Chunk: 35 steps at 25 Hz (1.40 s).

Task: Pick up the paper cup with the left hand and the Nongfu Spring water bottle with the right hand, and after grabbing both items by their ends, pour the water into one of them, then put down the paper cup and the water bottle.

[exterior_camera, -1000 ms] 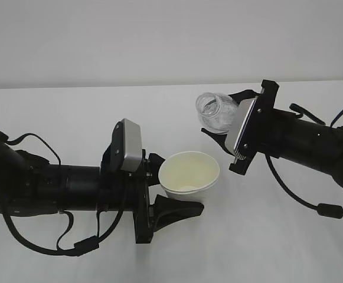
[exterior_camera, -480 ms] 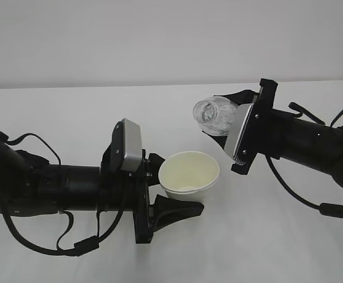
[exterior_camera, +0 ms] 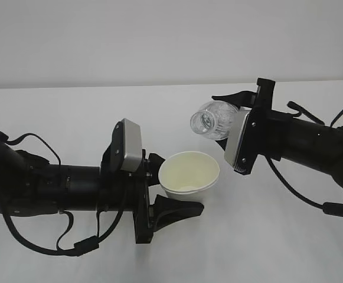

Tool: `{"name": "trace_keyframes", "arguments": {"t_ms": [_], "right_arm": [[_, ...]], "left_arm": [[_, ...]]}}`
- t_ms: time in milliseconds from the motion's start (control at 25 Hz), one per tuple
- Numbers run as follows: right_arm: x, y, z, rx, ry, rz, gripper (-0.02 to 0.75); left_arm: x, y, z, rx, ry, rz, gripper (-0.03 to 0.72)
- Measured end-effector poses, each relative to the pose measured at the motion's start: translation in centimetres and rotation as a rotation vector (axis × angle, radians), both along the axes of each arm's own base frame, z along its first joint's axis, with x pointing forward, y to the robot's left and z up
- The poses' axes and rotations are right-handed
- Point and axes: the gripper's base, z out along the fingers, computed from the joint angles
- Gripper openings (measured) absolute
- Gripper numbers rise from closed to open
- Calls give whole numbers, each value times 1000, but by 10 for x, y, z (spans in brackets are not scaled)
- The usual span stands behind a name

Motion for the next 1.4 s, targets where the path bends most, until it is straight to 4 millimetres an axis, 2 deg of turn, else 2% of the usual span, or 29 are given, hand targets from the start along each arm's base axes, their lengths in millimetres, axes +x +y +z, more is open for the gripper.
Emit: {"name": "trace_keyframes", "arguments": {"t_ms": [1400], "right_arm": [[4,-2,9,-101,-226,1,483]], "left_arm": [[-3,0,-1,13,-7,-38,480]]}}
